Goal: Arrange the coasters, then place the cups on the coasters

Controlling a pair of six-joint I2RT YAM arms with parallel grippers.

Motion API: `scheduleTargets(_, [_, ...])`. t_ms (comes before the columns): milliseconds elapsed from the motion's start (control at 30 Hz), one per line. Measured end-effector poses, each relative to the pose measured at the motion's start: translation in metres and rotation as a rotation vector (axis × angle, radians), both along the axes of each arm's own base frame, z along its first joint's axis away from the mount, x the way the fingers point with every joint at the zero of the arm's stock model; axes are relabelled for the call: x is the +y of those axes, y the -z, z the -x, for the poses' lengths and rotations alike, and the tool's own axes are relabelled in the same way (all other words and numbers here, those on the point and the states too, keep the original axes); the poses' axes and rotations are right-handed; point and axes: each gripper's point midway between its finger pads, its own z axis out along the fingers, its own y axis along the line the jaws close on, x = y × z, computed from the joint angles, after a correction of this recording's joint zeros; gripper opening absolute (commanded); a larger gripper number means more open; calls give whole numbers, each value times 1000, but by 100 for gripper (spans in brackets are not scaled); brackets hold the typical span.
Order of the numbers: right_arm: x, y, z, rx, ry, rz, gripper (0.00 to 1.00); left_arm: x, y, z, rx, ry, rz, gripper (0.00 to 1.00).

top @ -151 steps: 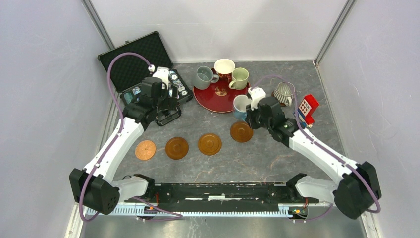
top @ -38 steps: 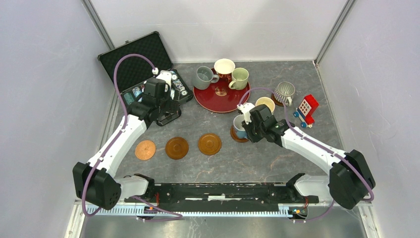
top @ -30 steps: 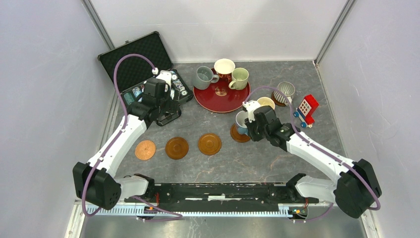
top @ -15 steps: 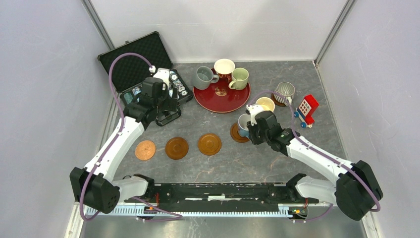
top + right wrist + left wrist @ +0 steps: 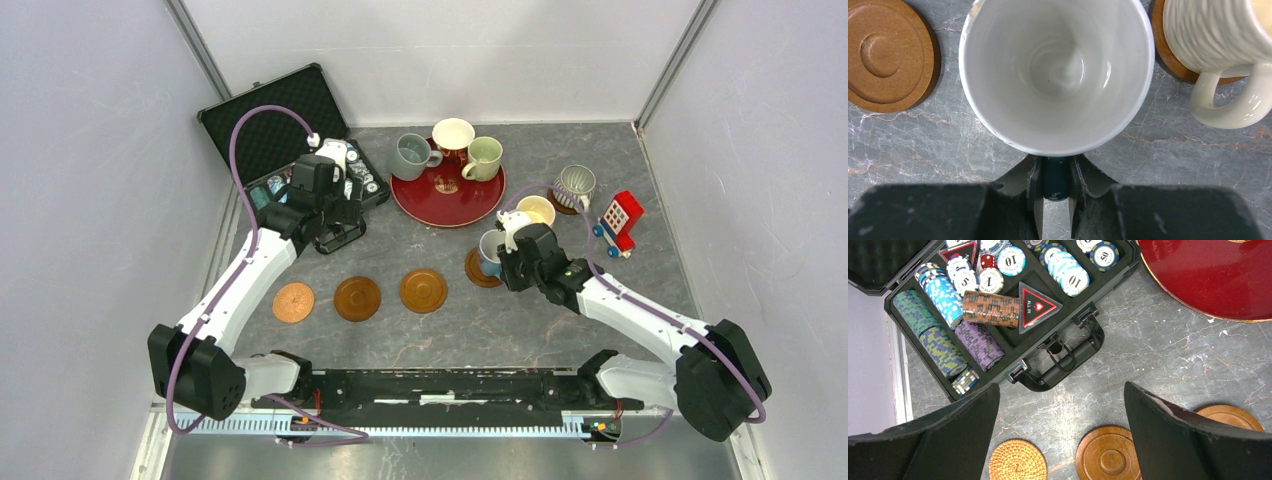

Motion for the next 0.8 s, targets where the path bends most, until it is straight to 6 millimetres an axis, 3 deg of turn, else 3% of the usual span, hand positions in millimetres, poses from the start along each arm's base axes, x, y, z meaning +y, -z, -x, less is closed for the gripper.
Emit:
scheduleTargets(133, [2,0,-2,-2,1,-10,2,0,0,0,0,0,0,100])
scheduleTargets(367, [4,0,-3,-2,10,-21,29,0,0,0,0,1,0,100])
scheduleTargets(533, [7,-2,-5,-6,13,-40,40,0,0,0,0,0,0,100])
scheduleTargets(800, [9,-8,-4,-19,10,-59,48,0,0,0,1,0,0,100])
